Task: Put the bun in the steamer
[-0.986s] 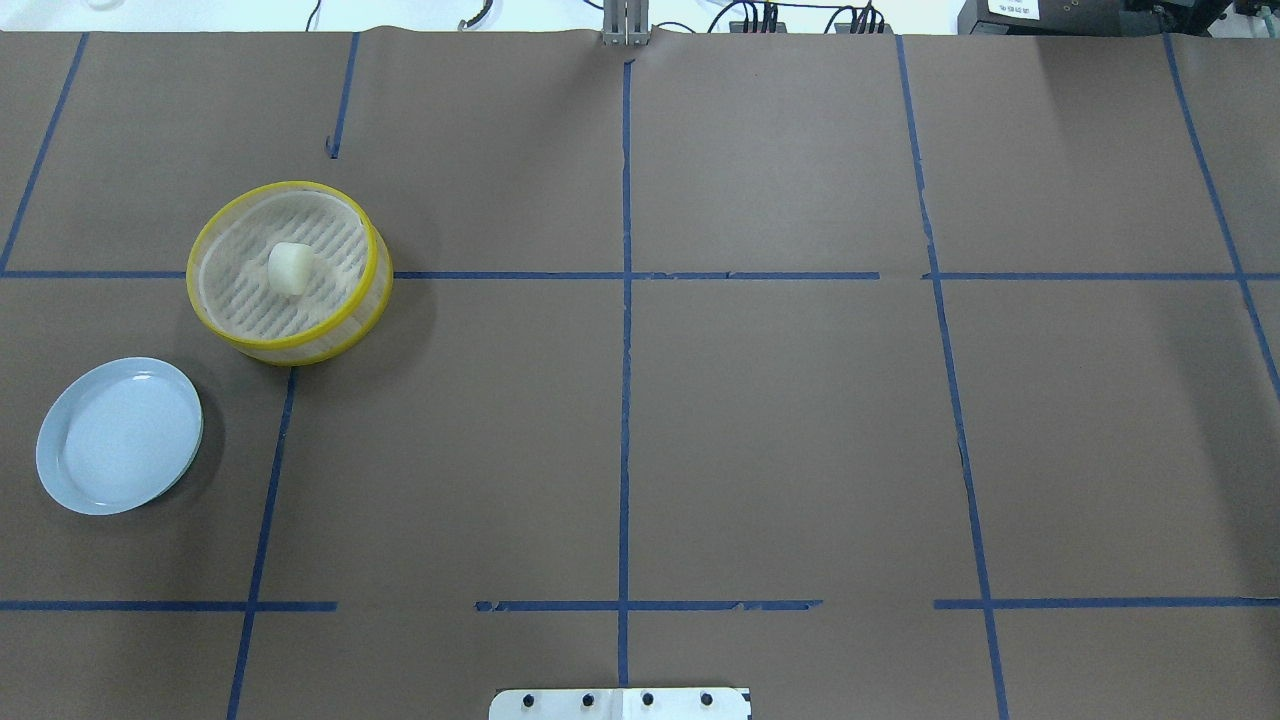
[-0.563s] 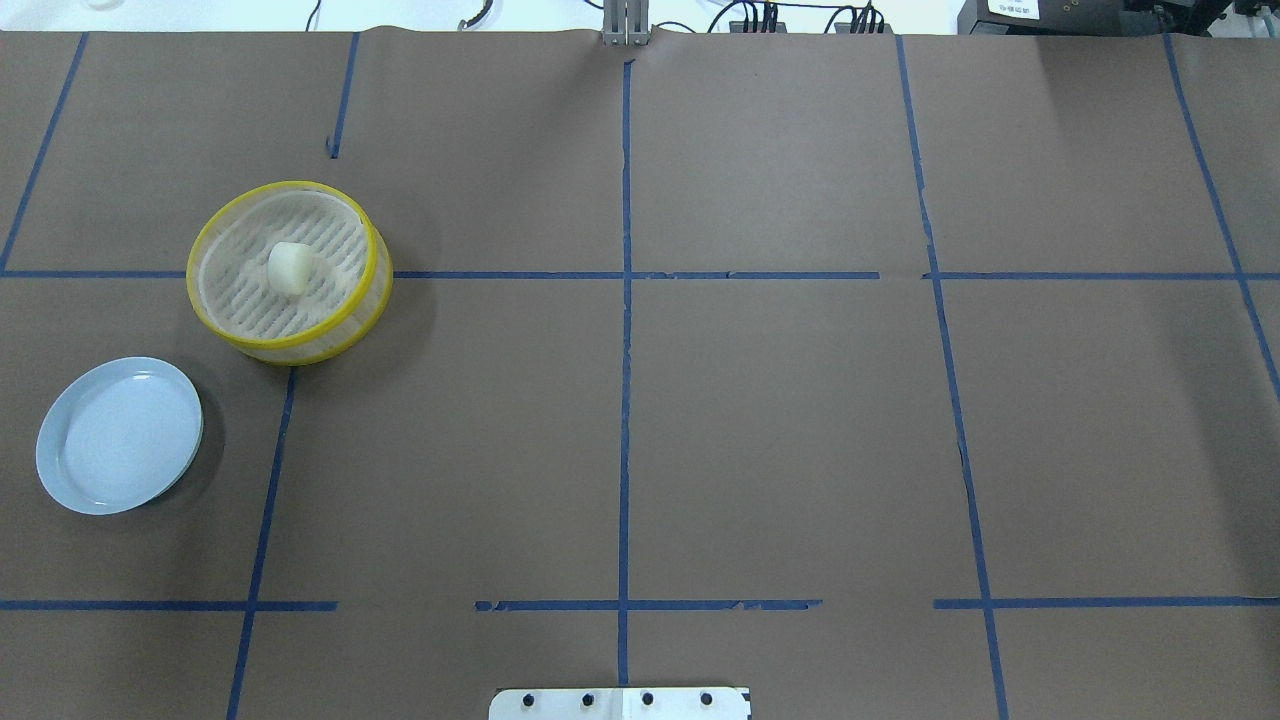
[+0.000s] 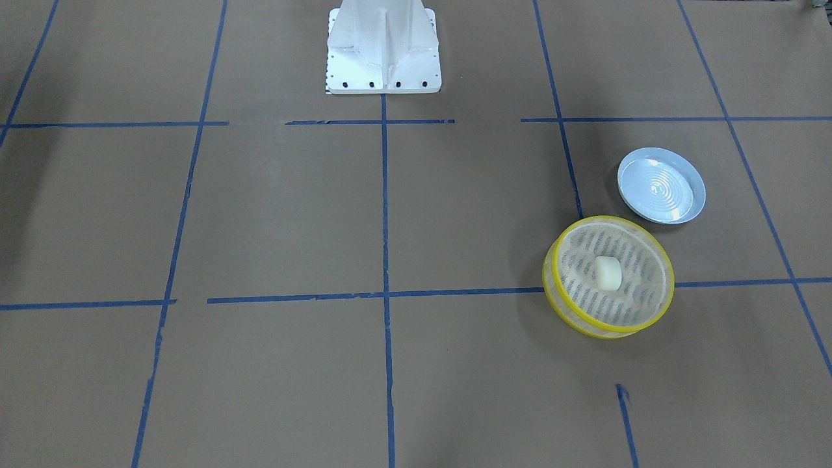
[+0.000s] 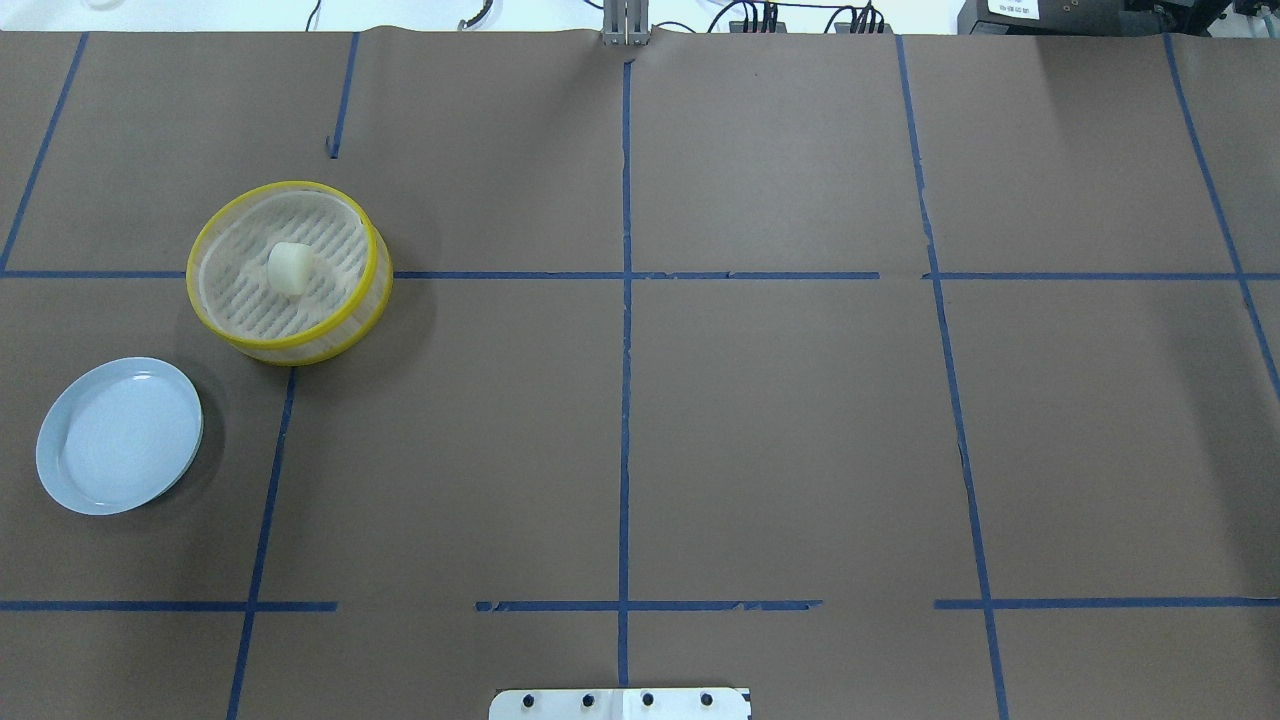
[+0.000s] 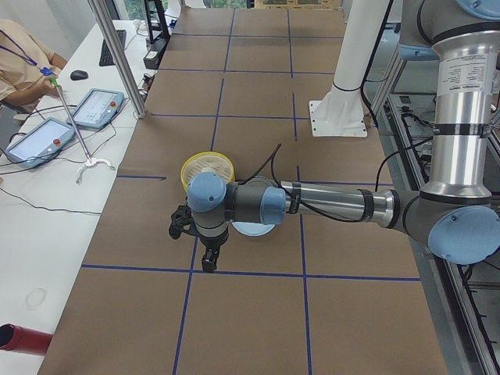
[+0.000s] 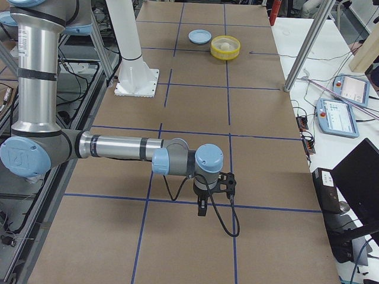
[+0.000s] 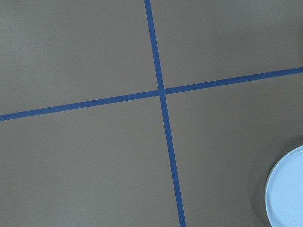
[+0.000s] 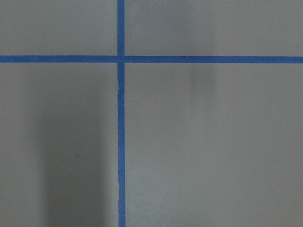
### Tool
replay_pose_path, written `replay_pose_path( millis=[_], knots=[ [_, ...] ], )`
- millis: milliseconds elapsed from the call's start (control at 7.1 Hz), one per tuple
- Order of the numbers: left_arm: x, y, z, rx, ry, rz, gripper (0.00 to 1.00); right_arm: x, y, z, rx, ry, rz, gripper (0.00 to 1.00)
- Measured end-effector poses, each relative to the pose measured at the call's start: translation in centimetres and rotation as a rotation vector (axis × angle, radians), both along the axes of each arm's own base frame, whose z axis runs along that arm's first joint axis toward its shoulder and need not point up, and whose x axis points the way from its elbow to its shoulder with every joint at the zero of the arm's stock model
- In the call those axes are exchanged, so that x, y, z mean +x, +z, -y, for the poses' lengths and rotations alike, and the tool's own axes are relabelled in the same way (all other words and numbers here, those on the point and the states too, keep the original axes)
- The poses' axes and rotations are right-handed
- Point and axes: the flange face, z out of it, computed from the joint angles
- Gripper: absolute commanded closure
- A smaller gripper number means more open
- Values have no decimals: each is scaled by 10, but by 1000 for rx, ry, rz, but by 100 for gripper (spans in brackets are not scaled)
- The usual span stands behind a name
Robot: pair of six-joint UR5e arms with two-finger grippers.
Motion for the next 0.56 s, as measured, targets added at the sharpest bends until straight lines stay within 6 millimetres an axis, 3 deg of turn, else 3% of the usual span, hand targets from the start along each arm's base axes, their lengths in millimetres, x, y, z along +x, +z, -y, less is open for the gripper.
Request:
replay_pose_path(
  millis=[563],
  knots=[
    [1, -7, 2, 14, 2, 5, 0, 0, 0, 0, -1, 0, 0, 0]
  ],
)
